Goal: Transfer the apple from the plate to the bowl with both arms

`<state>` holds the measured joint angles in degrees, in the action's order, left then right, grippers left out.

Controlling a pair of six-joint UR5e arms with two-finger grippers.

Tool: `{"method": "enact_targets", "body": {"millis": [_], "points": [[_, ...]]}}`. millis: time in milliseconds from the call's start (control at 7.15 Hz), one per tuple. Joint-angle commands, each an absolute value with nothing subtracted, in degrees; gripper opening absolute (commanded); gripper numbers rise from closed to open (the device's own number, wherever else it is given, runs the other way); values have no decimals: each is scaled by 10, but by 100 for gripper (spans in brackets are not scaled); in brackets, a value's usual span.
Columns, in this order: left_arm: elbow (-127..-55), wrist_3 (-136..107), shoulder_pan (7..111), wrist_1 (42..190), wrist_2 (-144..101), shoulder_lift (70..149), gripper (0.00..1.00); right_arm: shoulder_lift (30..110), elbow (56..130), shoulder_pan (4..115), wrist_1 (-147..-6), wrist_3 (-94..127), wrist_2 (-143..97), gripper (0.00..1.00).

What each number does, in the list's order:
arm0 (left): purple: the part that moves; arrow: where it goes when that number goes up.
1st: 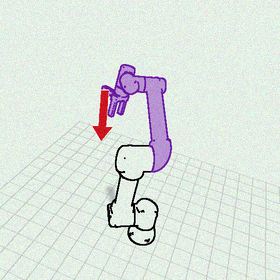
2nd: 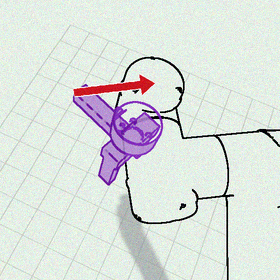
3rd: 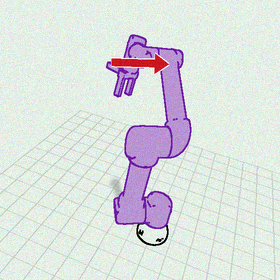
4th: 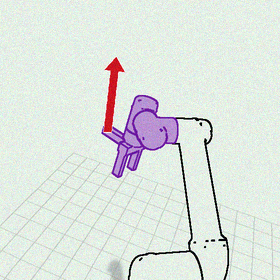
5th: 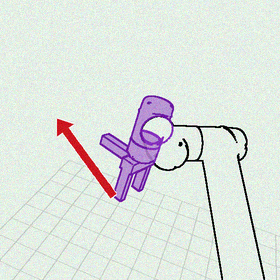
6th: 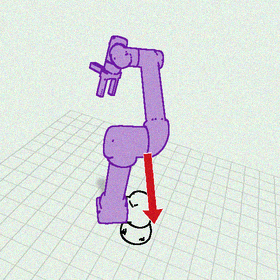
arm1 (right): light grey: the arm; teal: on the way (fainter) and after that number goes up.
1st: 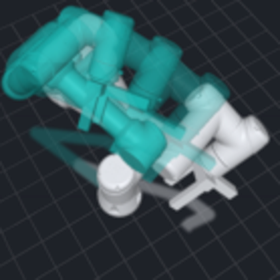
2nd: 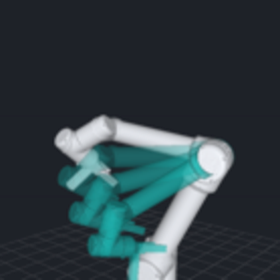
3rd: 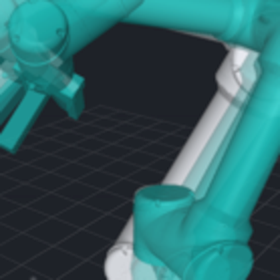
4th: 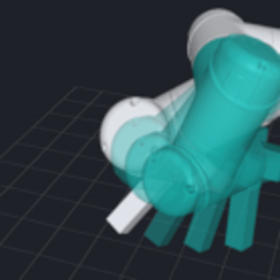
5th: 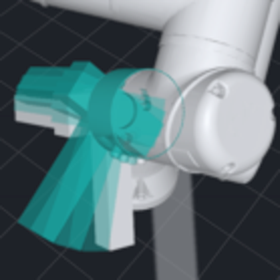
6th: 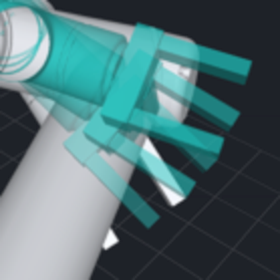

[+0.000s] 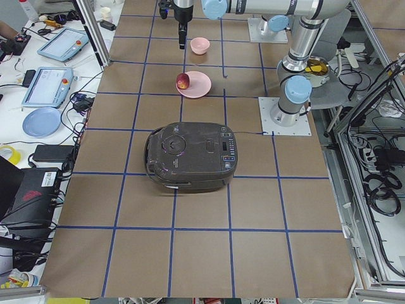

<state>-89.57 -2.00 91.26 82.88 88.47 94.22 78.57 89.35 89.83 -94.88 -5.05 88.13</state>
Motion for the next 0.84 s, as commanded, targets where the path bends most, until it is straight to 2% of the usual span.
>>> {"method": "enact_targets", "body": {"millis": [0,280,699], "points": [[-1000,-17,928,693,883,978,100,829,848,831,-876,-51,885,100],[-1072,-12,934,584,875,1018,100,852,844,826,-868,-51,897,100],[-1077,-3,949,547,857,1065,100,866,851,843,-838,-49,890,100]]}}
